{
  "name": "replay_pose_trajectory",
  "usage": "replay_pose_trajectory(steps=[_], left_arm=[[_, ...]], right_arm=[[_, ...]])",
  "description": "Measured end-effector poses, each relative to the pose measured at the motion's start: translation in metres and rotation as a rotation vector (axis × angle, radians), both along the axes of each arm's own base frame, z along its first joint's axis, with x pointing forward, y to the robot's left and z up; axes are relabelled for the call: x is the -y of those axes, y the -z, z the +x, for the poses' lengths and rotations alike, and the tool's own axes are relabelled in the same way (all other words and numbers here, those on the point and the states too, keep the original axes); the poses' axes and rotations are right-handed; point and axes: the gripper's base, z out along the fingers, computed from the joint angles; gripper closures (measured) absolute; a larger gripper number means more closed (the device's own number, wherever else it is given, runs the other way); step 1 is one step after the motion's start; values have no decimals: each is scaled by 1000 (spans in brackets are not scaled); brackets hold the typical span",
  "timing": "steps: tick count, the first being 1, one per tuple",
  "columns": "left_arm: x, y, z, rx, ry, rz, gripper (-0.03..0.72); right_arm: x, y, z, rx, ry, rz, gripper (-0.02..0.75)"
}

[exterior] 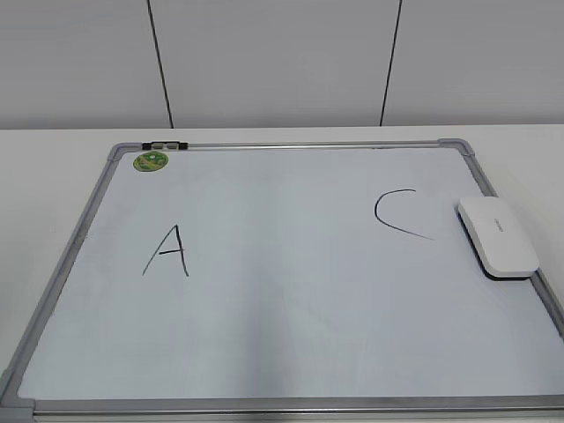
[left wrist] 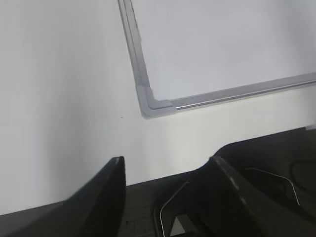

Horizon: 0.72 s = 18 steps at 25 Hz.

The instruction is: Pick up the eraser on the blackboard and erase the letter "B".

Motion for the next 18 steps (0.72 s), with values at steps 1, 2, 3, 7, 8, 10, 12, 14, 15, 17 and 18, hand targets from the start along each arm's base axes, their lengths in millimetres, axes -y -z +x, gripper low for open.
replay_pose_trajectory(steps=[1,2,3,7,8,10,12,14,15,17,18], left_arm=[[-1,-1,-4,20,-4,7,299],[-2,-2,-6,32,-8,10,299],[-2,-1,-8,37,-12,12,299],[-4,8,-8,19,-30,23,299],[-5,11,-8,14,-33,30,299],[-5,19,-6,2,-39,40,299],[-6,27,-4,-8,-43,47,299],[-6,37,-2,-17,-46,53,299],[-7,39,-1,-11,-48,55,299],[-7,42,1,8,-53,59,299],[-7,43,2,16,-55,58,299]], right_arm=[[1,8,-8,9,8,-13,146],[2,16,-14,11,15,-24,146],[3,23,-18,12,21,-33,146],[7,58,-27,-29,46,-75,148],[8,65,-27,-43,49,-80,148],[8,80,-26,-80,47,-81,148],[8,93,-24,-125,45,-82,148],[8,107,-21,-172,43,-82,148],[8,109,-20,-177,43,-82,148],[8,110,-17,-156,45,-82,148],[8,111,-16,-139,46,-81,148]])
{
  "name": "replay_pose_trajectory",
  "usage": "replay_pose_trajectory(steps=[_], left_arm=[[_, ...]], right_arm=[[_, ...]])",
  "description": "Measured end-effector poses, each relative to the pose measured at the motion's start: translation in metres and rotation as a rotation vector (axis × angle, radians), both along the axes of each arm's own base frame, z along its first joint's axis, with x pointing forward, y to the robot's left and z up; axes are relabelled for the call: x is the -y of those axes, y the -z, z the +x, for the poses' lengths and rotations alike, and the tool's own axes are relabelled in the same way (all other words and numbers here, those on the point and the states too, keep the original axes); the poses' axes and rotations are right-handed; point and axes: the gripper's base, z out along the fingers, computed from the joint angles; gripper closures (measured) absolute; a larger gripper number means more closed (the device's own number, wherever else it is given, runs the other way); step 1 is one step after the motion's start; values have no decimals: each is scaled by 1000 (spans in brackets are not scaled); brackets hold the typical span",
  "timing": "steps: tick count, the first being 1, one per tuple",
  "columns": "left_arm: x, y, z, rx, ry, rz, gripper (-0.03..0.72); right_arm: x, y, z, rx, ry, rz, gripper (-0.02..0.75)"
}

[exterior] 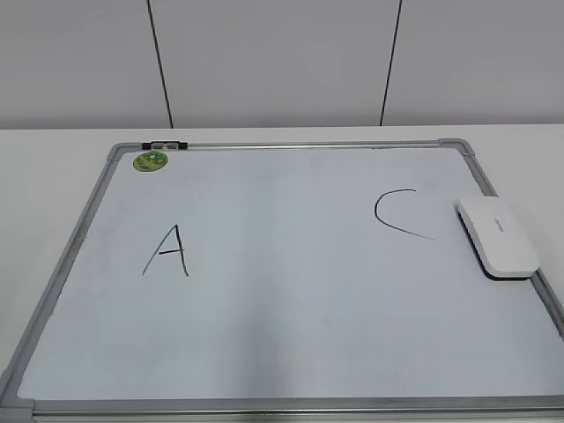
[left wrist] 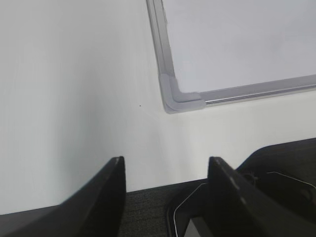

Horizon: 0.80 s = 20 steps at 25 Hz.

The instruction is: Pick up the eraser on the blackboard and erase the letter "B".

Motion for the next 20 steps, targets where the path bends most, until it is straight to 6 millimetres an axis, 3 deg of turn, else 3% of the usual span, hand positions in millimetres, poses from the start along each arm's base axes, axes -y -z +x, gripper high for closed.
replay_pose_trajectory(steps=[20], left_arm=[[0,1,1,10,-2,3,299]], right_arm=[[0,5,6,40,5,3,149]])
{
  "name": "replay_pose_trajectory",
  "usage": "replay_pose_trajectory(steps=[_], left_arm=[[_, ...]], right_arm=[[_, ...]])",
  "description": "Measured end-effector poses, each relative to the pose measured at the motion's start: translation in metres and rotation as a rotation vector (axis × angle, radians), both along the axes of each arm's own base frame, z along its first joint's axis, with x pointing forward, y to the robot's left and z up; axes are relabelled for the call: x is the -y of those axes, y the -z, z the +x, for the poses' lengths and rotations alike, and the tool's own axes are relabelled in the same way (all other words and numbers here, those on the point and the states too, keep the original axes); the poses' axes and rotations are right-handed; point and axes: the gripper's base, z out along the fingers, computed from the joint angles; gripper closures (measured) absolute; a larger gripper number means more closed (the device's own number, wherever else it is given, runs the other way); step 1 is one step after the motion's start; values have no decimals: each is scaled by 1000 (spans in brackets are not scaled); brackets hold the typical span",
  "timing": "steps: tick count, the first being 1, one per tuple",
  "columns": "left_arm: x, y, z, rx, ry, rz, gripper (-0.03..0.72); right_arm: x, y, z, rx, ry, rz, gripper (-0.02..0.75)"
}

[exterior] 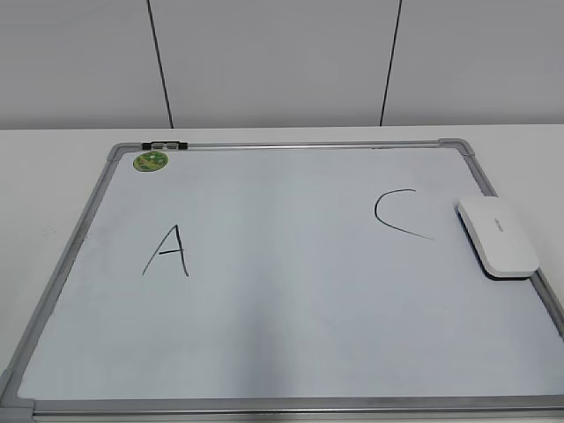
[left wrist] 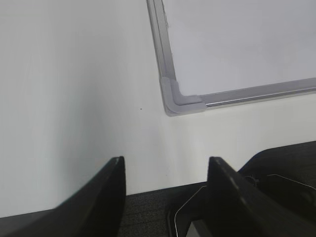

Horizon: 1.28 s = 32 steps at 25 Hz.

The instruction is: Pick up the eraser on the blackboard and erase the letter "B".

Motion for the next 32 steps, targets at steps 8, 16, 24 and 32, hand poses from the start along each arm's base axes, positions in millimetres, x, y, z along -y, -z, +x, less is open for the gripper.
replay_pose_trajectory(steps=[8,16,24,32], left_arm=[[-1,-7,-16,115,-4,-8,300],[-4,-14,-51,339,-7,-22,300],[-5,-14,-71,464,-42,-21,311],[-4,-14,-71,464,-52,-20,335]], right_arm=[[0,0,-2,12,0,0,149],[0,-2,-19,133,1,0,149],[0,-2,-36,250,0,1,150],[0,-2,-36,251,0,1,150]])
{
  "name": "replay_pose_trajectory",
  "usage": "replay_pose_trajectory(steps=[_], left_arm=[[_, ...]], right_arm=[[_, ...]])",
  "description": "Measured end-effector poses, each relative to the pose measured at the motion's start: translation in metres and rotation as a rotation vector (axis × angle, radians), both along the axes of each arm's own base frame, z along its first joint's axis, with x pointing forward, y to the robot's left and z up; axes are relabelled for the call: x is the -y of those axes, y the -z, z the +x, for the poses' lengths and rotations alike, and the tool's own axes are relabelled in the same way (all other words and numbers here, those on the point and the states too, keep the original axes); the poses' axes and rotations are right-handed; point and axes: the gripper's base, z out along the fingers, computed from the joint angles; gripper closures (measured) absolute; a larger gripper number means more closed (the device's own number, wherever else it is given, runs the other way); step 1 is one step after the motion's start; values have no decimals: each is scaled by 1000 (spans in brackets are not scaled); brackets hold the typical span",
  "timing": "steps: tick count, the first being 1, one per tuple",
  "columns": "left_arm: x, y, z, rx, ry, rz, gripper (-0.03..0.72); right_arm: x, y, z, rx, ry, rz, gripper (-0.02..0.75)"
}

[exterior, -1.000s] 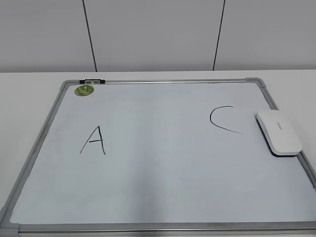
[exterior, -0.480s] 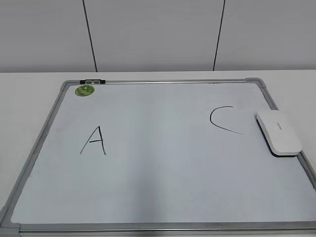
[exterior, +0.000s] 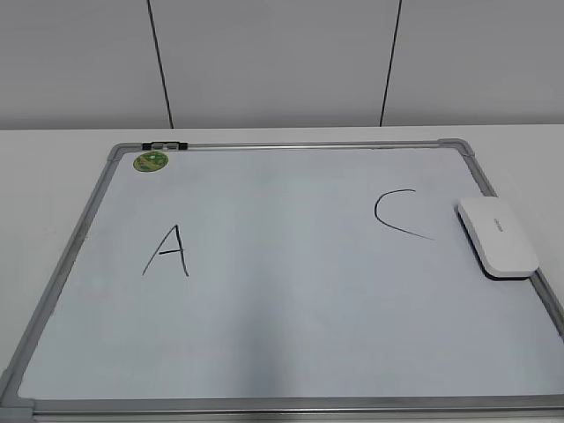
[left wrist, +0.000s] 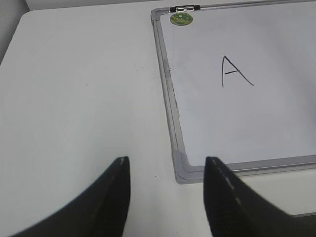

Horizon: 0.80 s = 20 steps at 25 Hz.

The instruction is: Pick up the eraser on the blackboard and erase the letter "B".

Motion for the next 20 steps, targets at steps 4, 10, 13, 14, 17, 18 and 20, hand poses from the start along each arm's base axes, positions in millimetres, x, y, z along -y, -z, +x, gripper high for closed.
replay_pose_trajectory(steps=[4,10,13,14,17,18,20], left_arm=[[0,0,0,0,0,0,337],[0,0,0,0,0,0,365],[0,0,0,0,0,0,370],[0,0,0,0,0,0,371],[0,0,0,0,0,0,372],[0,0,0,0,0,0,372],[0,0,0,0,0,0,372]], right_arm=[[0,0,0,-2,0,0,150],[0,0,0,-2,0,0,150],[0,0,0,-2,0,0,150],[0,0,0,-2,0,0,150],[0,0,0,-2,0,0,150],[0,0,0,-2,0,0,150],[0,0,0,-2,0,0,150]])
